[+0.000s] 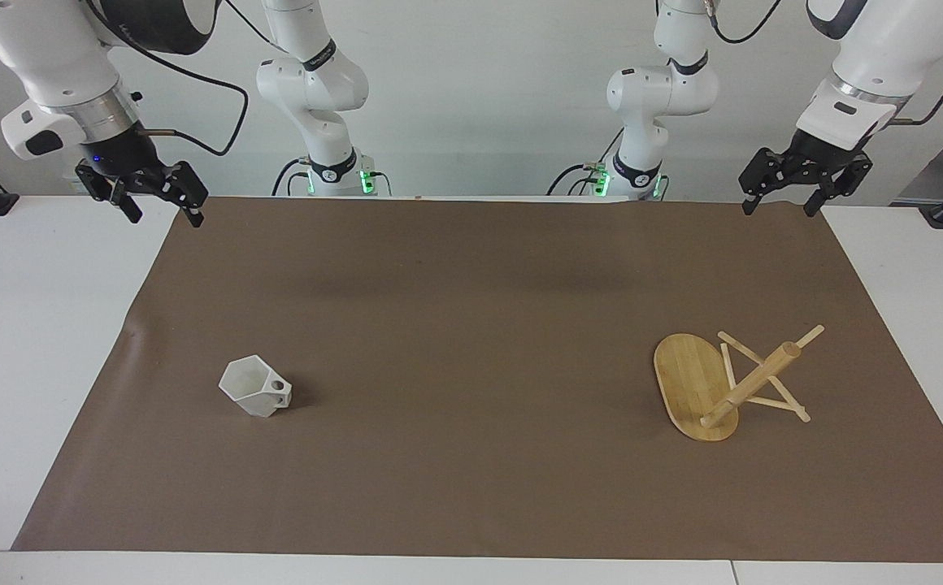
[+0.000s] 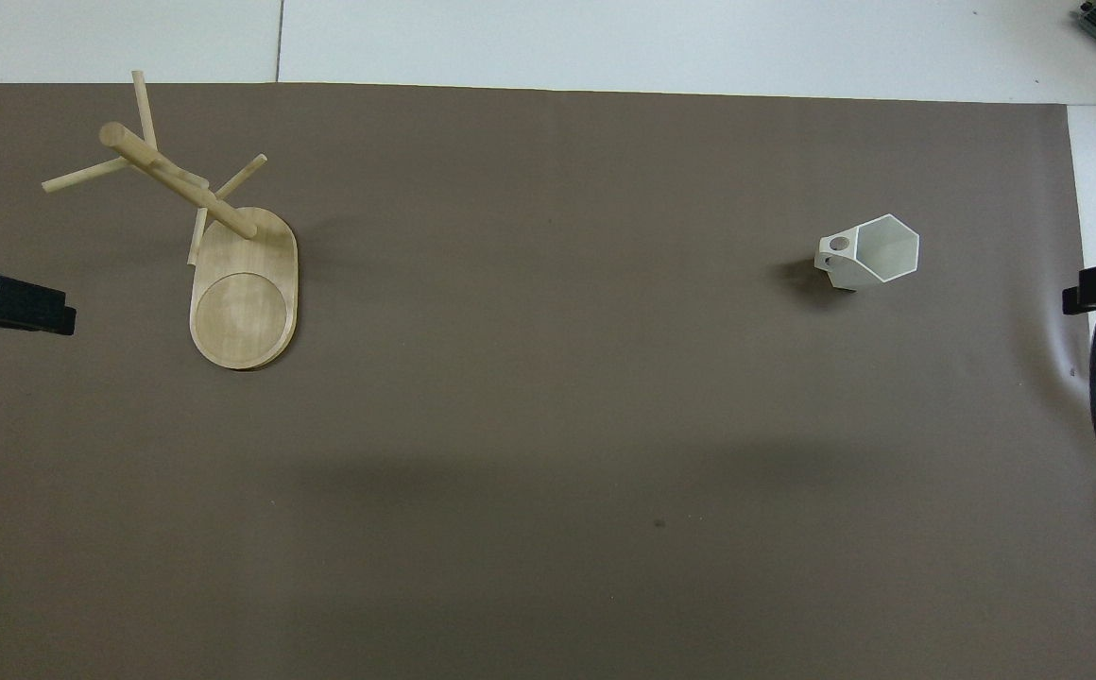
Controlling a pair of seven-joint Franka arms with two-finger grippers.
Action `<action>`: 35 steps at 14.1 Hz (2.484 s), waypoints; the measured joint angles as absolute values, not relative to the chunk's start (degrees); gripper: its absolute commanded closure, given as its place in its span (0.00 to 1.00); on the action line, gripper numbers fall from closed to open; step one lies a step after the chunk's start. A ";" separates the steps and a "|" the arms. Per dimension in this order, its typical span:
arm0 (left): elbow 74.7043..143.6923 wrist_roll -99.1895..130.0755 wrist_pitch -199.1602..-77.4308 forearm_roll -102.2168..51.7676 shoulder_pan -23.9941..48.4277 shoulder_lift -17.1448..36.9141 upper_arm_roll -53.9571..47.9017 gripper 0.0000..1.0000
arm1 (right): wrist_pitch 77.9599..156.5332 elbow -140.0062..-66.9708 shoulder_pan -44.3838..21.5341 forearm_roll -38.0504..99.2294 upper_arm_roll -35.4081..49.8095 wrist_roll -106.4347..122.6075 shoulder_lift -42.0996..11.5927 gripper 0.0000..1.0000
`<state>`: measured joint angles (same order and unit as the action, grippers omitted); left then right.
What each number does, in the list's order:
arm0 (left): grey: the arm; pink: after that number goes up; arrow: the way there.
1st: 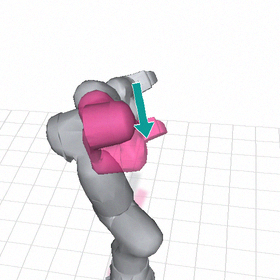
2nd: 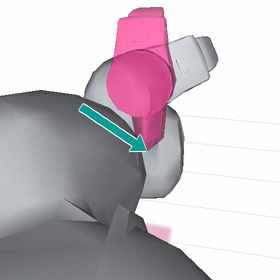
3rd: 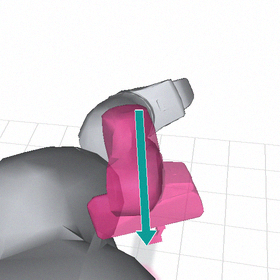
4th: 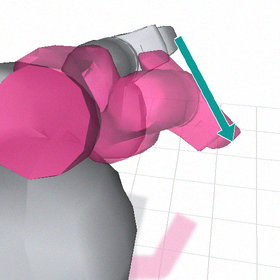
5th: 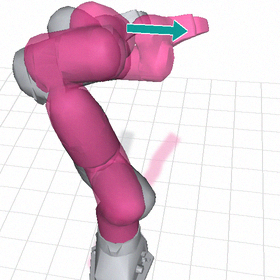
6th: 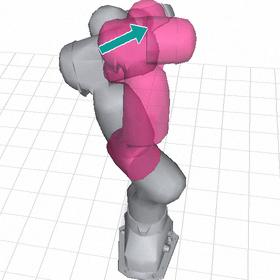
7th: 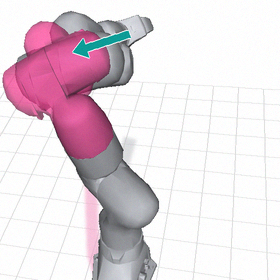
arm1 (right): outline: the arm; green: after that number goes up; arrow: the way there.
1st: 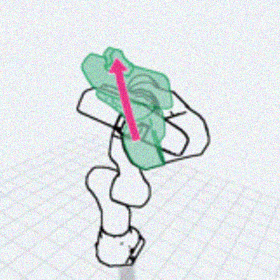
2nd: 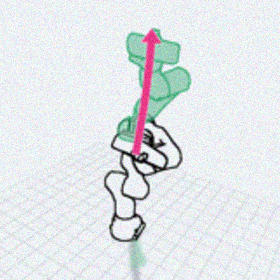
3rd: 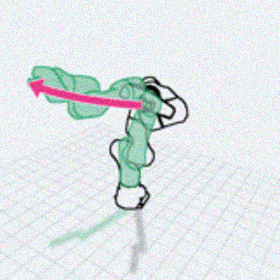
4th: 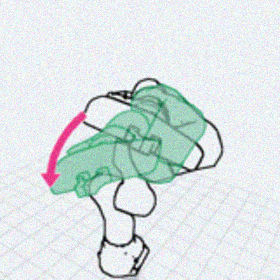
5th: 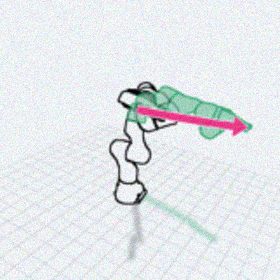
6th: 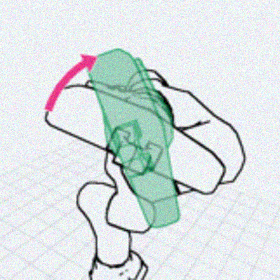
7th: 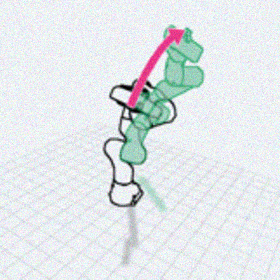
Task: Hang cup on rack
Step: 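Reach the right gripper to the white hexagonal cup's handle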
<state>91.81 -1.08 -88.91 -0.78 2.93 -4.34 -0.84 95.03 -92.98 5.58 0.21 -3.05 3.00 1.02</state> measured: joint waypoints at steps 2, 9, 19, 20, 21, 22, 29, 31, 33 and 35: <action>91.81 -1.08 -88.91 -0.78 2.93 -4.34 -0.84 0.00 | 102.57 -99.08 5.37 0.21 -2.98 3.00 2.15 0.00; 91.81 -1.08 -88.91 -0.78 2.93 -4.34 -0.84 0.00 | 126.95 -110.04 4.78 0.21 -2.77 3.00 -6.92 0.00; 91.81 -1.08 -88.91 -0.78 2.93 -4.34 -0.84 0.00 | 138.96 -110.39 4.65 0.21 -2.72 3.00 -15.07 0.00; 91.81 -1.08 -88.91 -0.78 2.93 -4.34 -0.84 0.00 | 140.20 -110.54 4.64 0.21 -2.69 3.00 -15.80 0.00; 91.81 -1.08 -88.91 -0.78 2.93 -4.34 -0.84 0.00 | 141.18 -110.63 4.62 0.21 -2.64 3.00 -16.61 0.00; 91.81 -1.08 -88.91 -0.78 2.93 -4.34 -0.84 0.00 | 142.07 -110.67 4.61 0.21 -2.53 3.00 -17.35 0.05; 91.81 -1.08 -88.91 -0.78 2.93 -4.34 -0.84 0.00 | 142.76 -110.53 4.60 0.21 -2.12 3.00 -18.04 0.96; 91.81 -1.08 -88.91 -0.78 2.93 -4.34 -0.84 0.00 | 142.76 -110.39 4.60 0.21 -1.93 3.00 -18.03 1.00; 91.81 -1.08 -88.91 -0.78 2.93 -4.34 -0.85 0.00 | 142.76 -110.31 4.48 0.23 -1.79 2.69 -18.01 1.00; 91.81 -1.08 -88.91 -0.78 2.93 -4.34 -0.90 0.00 | 142.74 -110.19 4.09 0.30 -1.72 2.26 -17.72 1.00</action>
<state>91.81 -1.08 -88.91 -0.78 2.93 -4.34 -0.90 142.74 -110.19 4.09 0.30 -1.72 2.26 -17.72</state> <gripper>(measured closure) 0.000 0.960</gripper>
